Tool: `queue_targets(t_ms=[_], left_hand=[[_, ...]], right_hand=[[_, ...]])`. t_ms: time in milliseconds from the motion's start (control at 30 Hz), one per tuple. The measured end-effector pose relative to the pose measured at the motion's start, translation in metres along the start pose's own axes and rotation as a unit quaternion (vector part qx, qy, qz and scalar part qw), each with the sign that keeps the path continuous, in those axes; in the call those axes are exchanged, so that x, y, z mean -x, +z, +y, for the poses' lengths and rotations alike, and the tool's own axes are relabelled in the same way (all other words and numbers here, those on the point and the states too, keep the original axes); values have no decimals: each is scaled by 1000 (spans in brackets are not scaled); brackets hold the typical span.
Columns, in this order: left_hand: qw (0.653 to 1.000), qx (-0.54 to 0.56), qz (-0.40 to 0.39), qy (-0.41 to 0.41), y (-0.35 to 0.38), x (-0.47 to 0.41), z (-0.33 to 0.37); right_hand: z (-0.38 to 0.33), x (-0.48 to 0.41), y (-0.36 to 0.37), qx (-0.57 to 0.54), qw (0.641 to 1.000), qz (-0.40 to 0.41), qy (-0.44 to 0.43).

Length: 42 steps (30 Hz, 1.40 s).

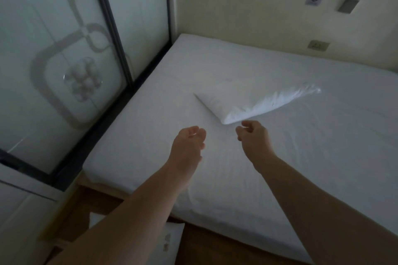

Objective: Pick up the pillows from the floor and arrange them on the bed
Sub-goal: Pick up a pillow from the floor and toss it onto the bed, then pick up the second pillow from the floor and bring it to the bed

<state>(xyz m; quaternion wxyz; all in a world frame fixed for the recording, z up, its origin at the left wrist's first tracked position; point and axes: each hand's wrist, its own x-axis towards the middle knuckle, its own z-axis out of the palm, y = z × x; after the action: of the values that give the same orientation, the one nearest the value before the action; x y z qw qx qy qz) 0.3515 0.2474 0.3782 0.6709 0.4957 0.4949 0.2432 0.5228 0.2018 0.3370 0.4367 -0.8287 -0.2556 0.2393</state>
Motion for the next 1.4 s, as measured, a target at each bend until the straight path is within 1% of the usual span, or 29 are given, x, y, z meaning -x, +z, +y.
queue_targets(t_ms=[167,333,467,533,600,700,800,833,900,967,1033,1067,1133,1167,1233,1267,1300,1367,1400], left_hand=[[1000,3,17,-12,-14,7,-16],[997,19,61,-46,-53,18,-58],[989,25,116,-84,-110,31,-120],[984,26,139,-105,-147,45,-164],[975,20,169,-145,-185,67,-217],[952,9,212,-222,-244,107,-305],[920,-10,259,-293,-298,146,-397],[910,-8,270,-314,-314,158,-427],[898,-12,272,-347,-340,178,-489],[897,-71,253,-356,-359,191,-550],[893,-172,214,-356,-369,192,-603],[879,-232,195,-367,-372,188,-625],[847,-326,170,-383,-378,175,-666],[840,-353,156,-382,-379,167,-684],[842,-371,132,-368,-370,147,-713],[847,-369,145,-355,-361,138,-724],[848,-370,178,-336,-351,129,-733],[852,-364,263,-270,-330,112,-744],[859,-350,294,-233,-321,106,-744]], right_hand=[[14,17,17,0,999,-30,15],[35,47,60,29,996,-81,19],[61,84,115,54,988,-141,14],[78,108,148,80,981,-178,7],[99,136,183,104,970,-219,4],[140,185,239,152,947,-283,-2],[195,234,298,195,913,-359,-4],[215,248,318,214,899,-382,-19],[253,269,360,268,865,-417,-77],[288,284,400,331,818,-445,-152],[318,292,435,400,769,-451,-214],[334,294,449,429,752,-447,-225],[364,297,470,475,727,-431,-244],[379,298,478,493,718,-416,-261],[402,298,491,525,707,-373,-294],[410,299,498,538,702,-348,-309],[416,299,504,549,699,-321,-326],[421,303,513,552,699,-265,-369],[422,304,514,540,706,-238,-391]])
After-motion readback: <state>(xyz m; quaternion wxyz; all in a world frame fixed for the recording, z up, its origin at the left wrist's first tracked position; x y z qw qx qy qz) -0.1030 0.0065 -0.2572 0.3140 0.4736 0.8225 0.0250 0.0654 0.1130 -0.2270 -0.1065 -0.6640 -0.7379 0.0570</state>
